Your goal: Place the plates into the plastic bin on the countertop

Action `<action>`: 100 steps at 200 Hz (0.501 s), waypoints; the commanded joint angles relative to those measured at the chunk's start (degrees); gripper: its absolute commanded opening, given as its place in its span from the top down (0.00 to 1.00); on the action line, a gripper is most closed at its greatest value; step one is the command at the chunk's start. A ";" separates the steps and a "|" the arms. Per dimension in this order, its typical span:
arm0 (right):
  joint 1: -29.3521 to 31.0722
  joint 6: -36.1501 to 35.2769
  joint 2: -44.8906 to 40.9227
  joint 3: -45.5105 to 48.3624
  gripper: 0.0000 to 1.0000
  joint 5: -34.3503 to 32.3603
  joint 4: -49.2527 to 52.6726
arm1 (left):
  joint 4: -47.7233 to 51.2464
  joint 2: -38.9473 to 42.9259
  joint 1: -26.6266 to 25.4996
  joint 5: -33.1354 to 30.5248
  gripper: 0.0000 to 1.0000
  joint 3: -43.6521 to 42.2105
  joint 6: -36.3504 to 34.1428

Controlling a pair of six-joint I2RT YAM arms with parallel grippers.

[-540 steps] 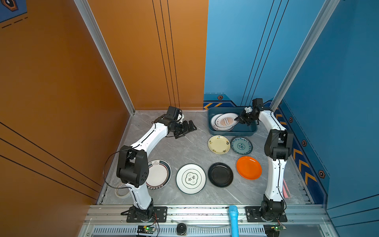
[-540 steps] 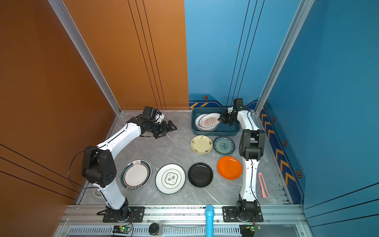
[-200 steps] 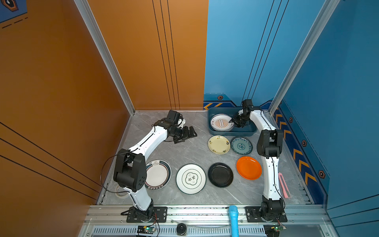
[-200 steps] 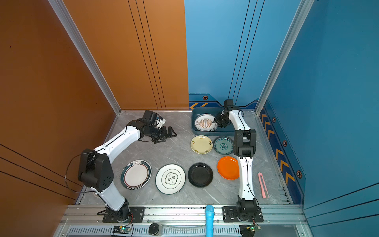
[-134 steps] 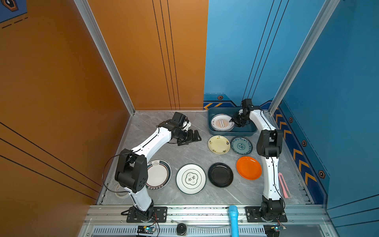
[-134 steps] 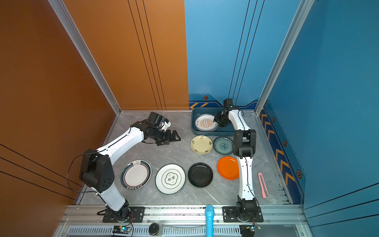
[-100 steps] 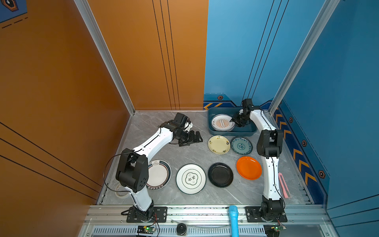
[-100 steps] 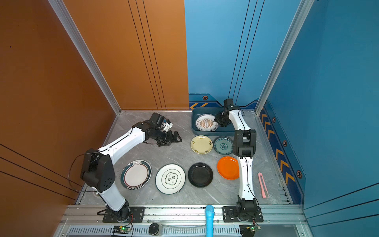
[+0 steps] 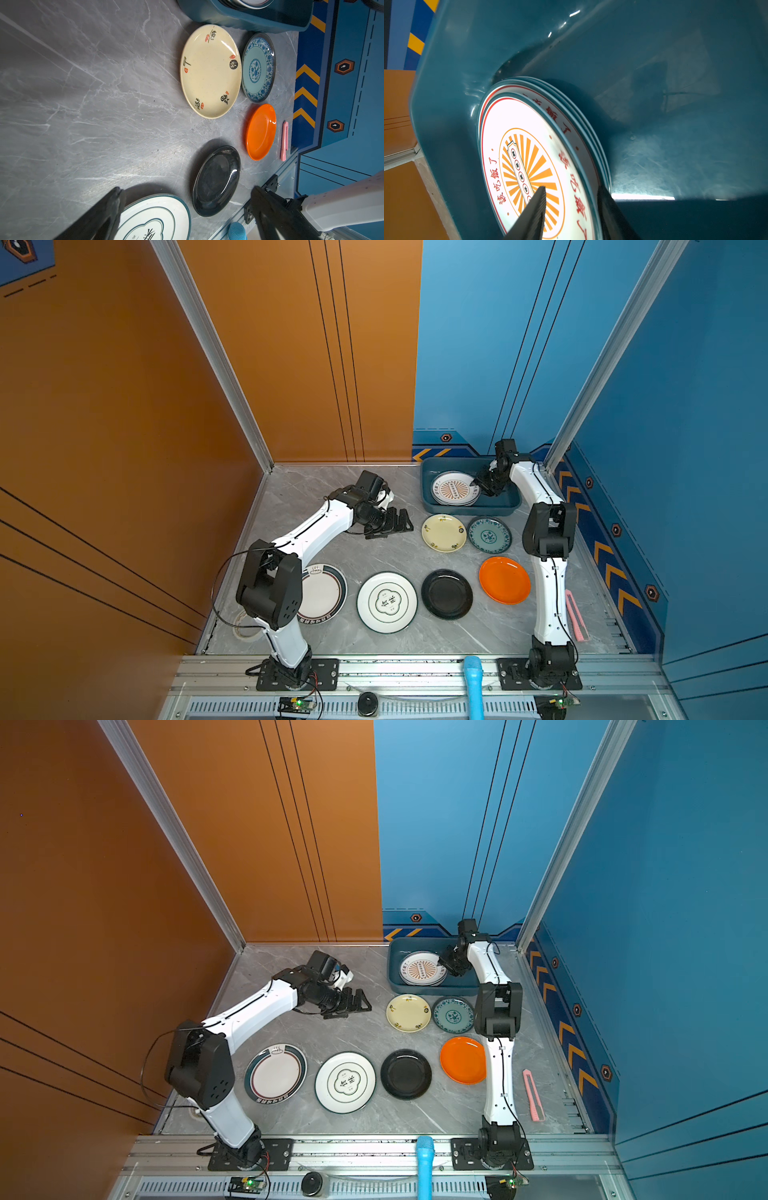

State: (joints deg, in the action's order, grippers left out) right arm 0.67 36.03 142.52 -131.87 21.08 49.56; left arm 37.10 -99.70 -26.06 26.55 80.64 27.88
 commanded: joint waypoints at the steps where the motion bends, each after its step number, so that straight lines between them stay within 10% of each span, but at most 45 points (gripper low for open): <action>1: -0.83 -0.35 -3.21 -1.28 0.56 -2.12 2.72 | 0.08 0.12 -0.61 0.69 0.03 -0.58 -0.12; 100: -1.41 -2.88 -4.38 -0.31 0.56 -6.67 5.99 | -0.01 -1.17 -1.33 1.14 0.04 0.21 -0.10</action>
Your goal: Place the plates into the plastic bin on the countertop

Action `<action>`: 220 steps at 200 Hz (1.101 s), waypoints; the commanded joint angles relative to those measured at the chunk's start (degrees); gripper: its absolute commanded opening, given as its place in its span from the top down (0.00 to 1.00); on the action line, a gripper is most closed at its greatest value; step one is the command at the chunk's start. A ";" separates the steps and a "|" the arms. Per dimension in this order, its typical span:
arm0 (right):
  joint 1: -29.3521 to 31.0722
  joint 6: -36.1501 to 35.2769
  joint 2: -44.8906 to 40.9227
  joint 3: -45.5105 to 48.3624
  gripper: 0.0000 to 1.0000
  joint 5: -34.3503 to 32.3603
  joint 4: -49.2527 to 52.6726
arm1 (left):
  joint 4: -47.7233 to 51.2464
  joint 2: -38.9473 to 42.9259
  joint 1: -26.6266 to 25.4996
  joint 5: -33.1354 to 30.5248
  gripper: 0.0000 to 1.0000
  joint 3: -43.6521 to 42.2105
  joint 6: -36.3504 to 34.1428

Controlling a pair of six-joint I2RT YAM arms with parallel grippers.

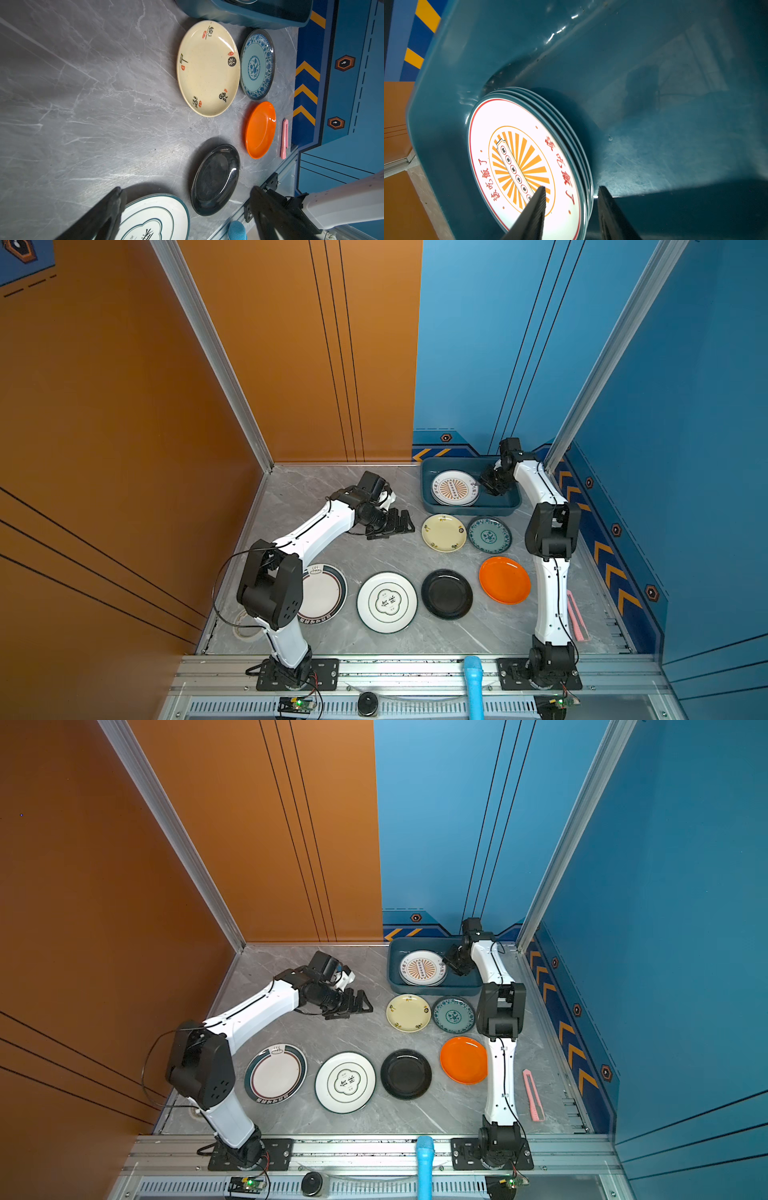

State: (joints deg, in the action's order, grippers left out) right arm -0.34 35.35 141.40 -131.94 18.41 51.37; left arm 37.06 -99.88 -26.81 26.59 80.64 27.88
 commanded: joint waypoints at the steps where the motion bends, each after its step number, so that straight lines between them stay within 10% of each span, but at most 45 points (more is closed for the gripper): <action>1: -0.43 -2.25 -3.25 -0.25 0.56 -4.13 4.26 | 0.03 -1.01 -0.60 1.14 0.04 0.22 -0.10; 220: 2.08 -1.63 2.64 -0.25 0.56 1.97 3.29 | 0.03 -4.45 -0.88 3.47 0.06 2.67 -0.37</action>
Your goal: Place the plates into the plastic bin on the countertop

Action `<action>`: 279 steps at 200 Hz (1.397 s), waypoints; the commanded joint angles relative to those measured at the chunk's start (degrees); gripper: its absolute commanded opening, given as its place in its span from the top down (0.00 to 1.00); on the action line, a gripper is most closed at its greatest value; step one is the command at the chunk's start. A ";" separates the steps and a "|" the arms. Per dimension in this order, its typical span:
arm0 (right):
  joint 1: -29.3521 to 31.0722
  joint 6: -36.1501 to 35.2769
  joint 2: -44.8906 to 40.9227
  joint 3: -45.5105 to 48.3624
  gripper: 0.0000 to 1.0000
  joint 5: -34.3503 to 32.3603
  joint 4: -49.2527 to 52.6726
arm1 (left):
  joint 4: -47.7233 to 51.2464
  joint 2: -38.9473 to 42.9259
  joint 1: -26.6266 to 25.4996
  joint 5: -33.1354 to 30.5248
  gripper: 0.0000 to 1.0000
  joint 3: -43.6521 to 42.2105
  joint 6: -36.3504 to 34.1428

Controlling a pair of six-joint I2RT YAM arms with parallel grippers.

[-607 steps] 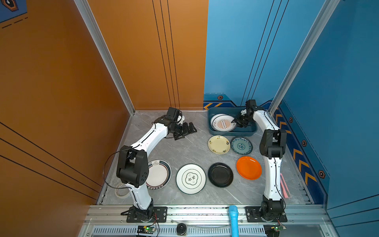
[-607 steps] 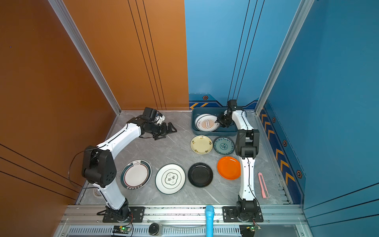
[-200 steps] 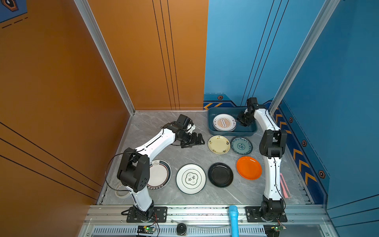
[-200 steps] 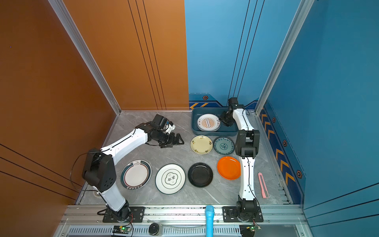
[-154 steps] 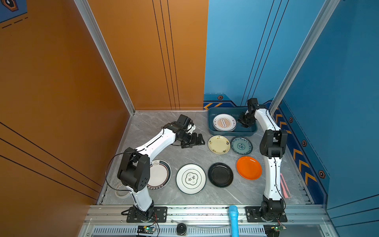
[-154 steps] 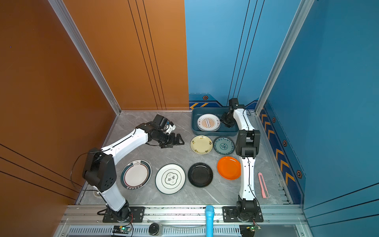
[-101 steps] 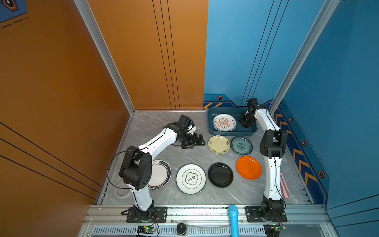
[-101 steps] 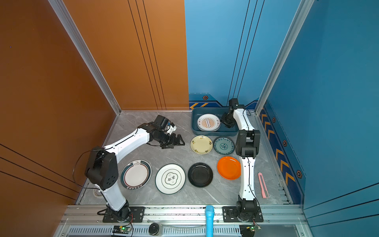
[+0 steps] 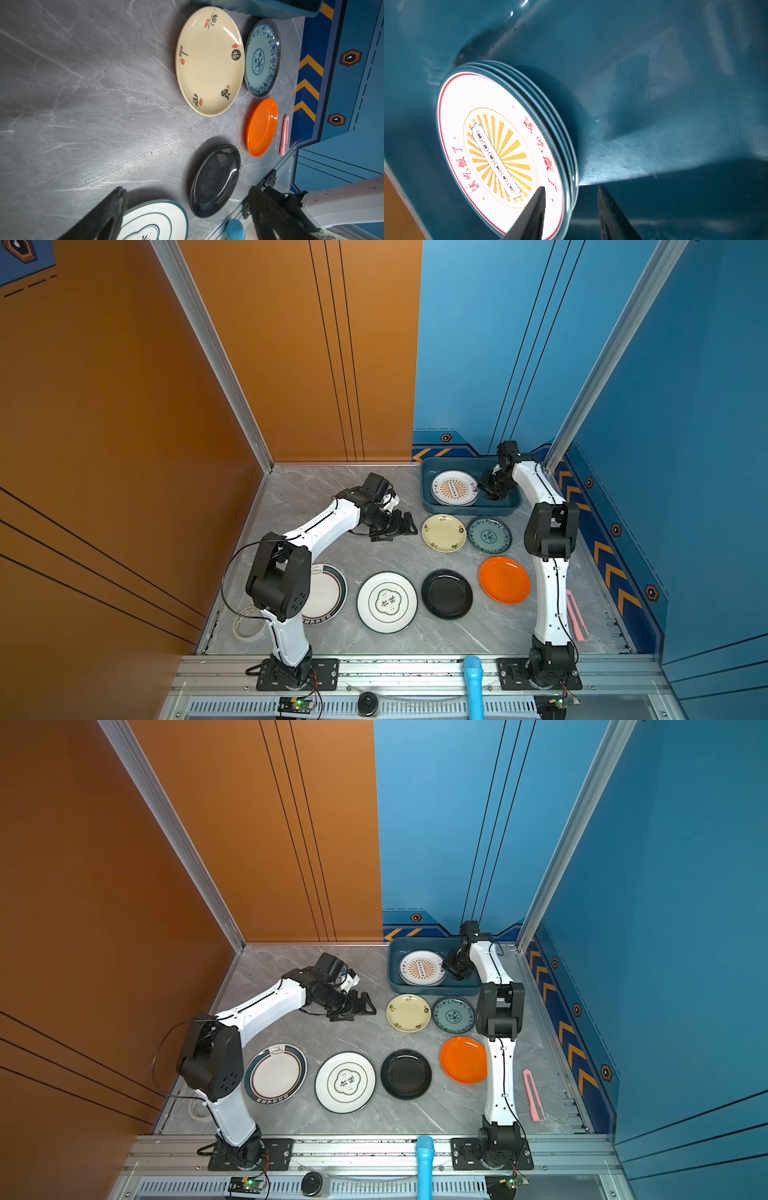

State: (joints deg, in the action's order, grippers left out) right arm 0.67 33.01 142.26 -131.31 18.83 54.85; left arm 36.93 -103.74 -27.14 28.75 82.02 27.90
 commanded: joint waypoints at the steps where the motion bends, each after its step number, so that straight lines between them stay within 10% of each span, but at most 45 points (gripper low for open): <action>1: 1.13 0.77 1.79 -0.88 0.56 1.60 -0.18 | 0.16 -0.54 -0.55 1.31 0.06 1.30 -0.39; 143: 2.20 6.35 1.43 0.69 0.56 7.54 -8.81 | -3.02 -5.04 -1.34 3.54 0.07 2.54 0.18; 279: -4.33 -0.82 -25.52 21.45 0.56 2.79 -8.67 | -32.78 -14.53 -4.45 2.24 0.26 -3.95 19.20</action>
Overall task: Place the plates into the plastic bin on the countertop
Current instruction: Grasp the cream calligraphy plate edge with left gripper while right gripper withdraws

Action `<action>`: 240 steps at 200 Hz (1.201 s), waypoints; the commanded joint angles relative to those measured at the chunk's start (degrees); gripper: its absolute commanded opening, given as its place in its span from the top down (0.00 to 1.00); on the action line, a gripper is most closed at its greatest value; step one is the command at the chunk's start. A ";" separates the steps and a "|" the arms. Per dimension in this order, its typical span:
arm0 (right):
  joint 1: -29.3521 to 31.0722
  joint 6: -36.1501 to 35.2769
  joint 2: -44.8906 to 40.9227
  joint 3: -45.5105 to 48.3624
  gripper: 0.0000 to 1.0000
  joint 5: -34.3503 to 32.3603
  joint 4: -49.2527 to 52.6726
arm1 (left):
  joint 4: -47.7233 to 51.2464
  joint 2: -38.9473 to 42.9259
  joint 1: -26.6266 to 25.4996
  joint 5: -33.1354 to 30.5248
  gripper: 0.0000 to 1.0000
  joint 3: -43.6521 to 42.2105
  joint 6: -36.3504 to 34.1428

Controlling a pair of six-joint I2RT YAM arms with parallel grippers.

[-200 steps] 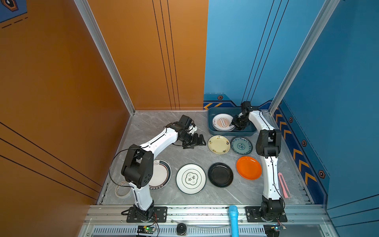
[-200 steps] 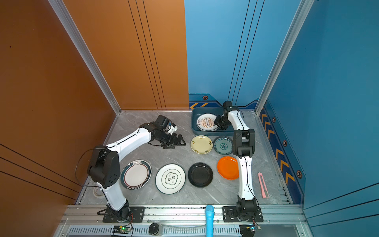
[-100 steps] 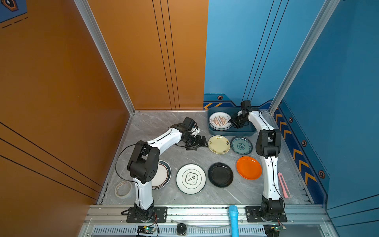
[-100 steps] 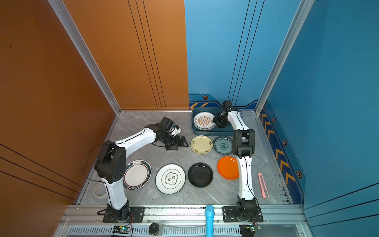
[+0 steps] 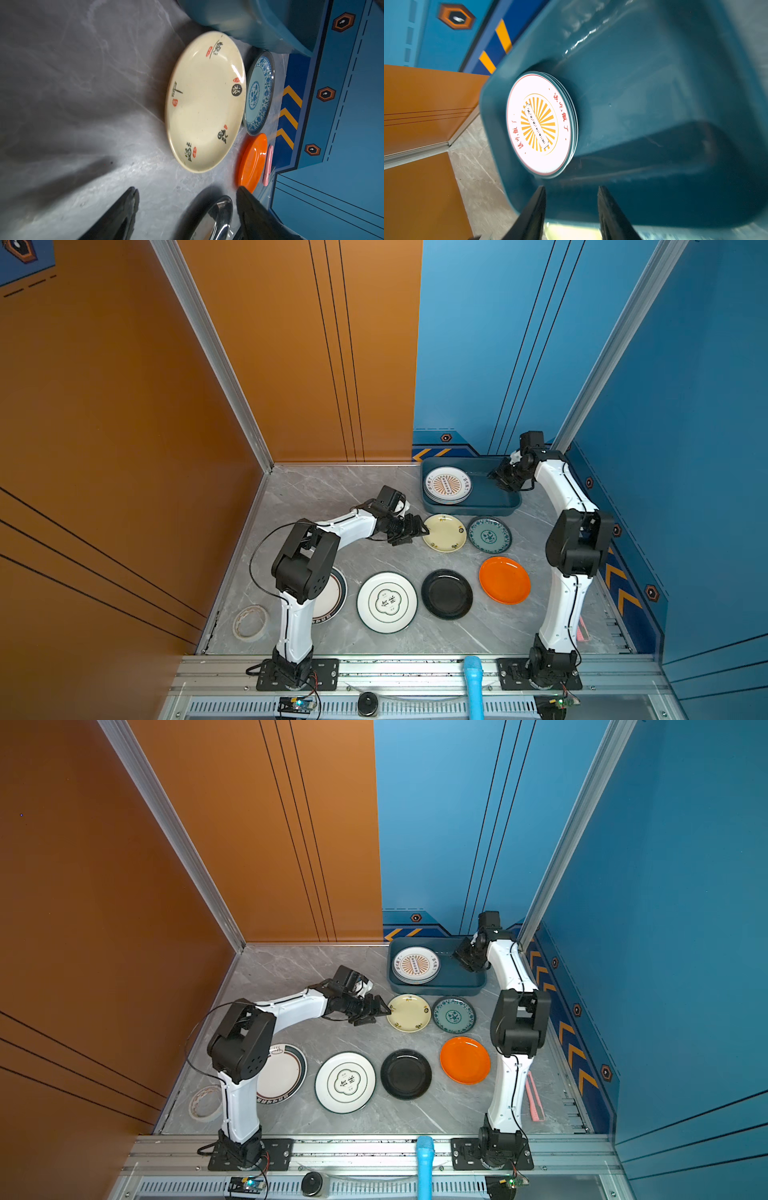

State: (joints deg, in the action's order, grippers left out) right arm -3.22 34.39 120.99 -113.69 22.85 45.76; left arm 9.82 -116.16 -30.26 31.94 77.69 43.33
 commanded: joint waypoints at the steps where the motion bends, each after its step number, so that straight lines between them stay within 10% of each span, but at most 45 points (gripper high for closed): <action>1: -0.45 -2.21 -4.44 3.96 0.56 -1.19 0.45 | -5.69 -2.22 -1.35 -1.02 0.26 0.45 3.82; 240: -3.17 -1.27 -20.61 27.37 0.56 1.52 -6.47 | -9.32 -9.66 -3.05 -9.42 0.90 0.13 11.77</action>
State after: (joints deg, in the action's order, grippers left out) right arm -5.80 32.42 102.65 -87.22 23.83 40.60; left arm -0.47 -124.38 -33.01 24.34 79.99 54.65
